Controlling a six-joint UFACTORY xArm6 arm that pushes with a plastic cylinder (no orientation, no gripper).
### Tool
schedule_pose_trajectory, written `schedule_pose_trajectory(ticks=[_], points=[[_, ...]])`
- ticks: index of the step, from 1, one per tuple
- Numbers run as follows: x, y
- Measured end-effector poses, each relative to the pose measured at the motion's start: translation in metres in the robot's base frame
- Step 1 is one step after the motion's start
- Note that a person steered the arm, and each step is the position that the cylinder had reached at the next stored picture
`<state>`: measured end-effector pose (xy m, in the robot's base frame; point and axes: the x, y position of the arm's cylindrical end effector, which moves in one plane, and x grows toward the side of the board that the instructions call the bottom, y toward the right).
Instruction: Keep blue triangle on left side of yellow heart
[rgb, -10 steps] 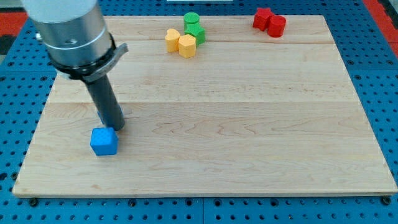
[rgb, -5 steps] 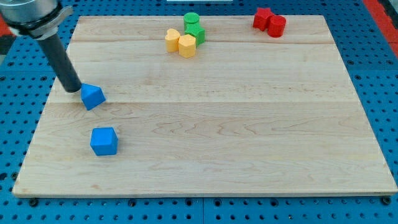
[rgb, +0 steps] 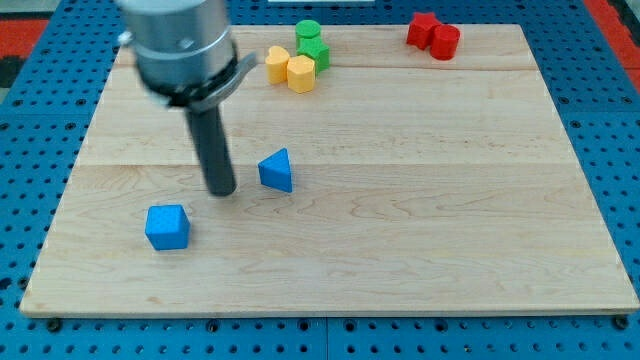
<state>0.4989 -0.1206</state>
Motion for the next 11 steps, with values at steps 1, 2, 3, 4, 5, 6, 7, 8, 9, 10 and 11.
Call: schedule_pose_trajectory(ticks=[1,2,3,4,5,6,7,8,9,10,11], points=[[0.011,0.034],[-0.027,0.054],[-0.061,0.044],[-0.036,0.070],[-0.023,0.105],[-0.063,0.091],[-0.095,0.039],[-0.122,0.016],[-0.158,0.006],[-0.181,0.023],[-0.191,0.046]])
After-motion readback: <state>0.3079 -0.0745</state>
